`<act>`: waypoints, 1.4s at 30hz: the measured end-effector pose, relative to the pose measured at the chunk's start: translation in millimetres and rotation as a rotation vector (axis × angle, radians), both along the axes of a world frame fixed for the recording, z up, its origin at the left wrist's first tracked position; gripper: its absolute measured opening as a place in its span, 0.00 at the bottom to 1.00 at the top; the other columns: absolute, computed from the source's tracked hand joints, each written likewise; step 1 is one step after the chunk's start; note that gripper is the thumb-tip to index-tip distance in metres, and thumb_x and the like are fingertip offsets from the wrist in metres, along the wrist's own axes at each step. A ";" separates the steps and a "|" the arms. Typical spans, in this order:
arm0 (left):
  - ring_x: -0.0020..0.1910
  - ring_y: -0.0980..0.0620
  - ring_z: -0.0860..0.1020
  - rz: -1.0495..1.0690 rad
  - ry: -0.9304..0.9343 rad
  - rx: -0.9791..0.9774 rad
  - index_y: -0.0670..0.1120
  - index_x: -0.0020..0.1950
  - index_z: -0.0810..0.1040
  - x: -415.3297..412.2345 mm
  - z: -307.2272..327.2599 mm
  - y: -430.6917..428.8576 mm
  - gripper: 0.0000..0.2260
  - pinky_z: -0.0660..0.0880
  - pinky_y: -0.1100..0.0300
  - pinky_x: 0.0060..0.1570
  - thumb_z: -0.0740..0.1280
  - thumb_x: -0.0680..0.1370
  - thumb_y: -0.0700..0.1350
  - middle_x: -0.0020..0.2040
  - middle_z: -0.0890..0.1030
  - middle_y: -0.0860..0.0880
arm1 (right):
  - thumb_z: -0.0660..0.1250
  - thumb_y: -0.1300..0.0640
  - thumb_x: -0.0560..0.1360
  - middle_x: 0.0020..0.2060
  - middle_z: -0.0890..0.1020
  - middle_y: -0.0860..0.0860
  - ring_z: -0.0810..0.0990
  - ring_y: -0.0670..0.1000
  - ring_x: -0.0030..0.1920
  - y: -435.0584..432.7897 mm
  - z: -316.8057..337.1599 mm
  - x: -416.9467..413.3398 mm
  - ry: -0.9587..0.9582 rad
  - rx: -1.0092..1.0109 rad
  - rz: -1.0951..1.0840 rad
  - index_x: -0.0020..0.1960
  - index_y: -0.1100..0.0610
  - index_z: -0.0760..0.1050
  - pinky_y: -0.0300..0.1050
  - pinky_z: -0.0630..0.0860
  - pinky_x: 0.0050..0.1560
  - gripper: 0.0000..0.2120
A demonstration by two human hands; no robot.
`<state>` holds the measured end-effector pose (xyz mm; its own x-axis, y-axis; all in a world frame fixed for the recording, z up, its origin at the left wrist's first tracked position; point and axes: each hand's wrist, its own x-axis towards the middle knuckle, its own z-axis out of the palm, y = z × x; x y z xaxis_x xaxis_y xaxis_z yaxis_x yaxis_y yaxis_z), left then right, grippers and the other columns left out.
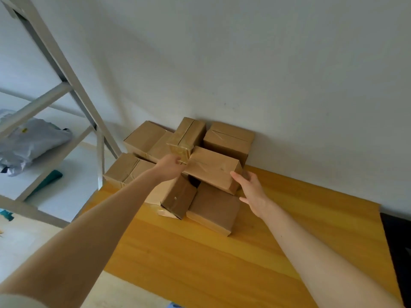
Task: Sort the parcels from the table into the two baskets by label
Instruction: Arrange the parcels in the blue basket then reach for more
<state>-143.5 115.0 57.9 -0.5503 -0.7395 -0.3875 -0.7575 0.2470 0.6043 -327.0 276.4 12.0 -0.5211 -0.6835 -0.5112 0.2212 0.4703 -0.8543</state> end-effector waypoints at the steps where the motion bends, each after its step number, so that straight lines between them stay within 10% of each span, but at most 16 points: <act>1: 0.66 0.45 0.71 -0.032 -0.008 0.016 0.40 0.71 0.68 -3.3 -1.8 -5.6 0.18 0.67 0.56 0.62 0.60 0.81 0.43 0.67 0.73 0.43 | 0.69 0.43 0.74 0.73 0.66 0.50 0.66 0.54 0.72 -2.3 -1.3 1.6 0.003 -0.002 -0.020 0.76 0.50 0.56 0.57 0.67 0.69 0.37; 20: 0.45 0.57 0.77 -0.174 0.122 0.264 0.42 0.57 0.78 -19.2 -21.8 -34.8 0.12 0.71 0.67 0.41 0.62 0.81 0.49 0.46 0.79 0.51 | 0.69 0.49 0.76 0.66 0.74 0.49 0.74 0.51 0.64 -12.9 4.1 28.1 0.114 -0.045 -0.256 0.74 0.52 0.62 0.51 0.71 0.65 0.30; 27: 0.43 0.52 0.80 -0.053 0.277 0.289 0.42 0.53 0.77 -20.0 -2.0 -5.6 0.18 0.77 0.55 0.54 0.55 0.83 0.54 0.43 0.80 0.49 | 0.69 0.45 0.75 0.64 0.75 0.50 0.74 0.51 0.62 12.3 16.2 35.3 0.135 -0.082 -0.328 0.73 0.51 0.63 0.55 0.72 0.66 0.30; 42: 0.47 0.46 0.82 0.098 0.446 0.313 0.42 0.48 0.78 -6.9 47.3 90.6 0.21 0.80 0.55 0.48 0.63 0.78 0.61 0.49 0.82 0.43 | 0.67 0.44 0.76 0.60 0.76 0.42 0.74 0.43 0.58 113.7 72.6 53.8 0.181 -0.251 -0.348 0.70 0.50 0.68 0.47 0.69 0.64 0.25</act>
<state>-150.4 205.7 105.2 -0.6461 -0.6822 -0.3422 -0.4216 -0.0548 0.9051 -273.2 390.1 84.7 -0.8071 -0.5429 -0.2320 0.1665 0.1677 -0.9717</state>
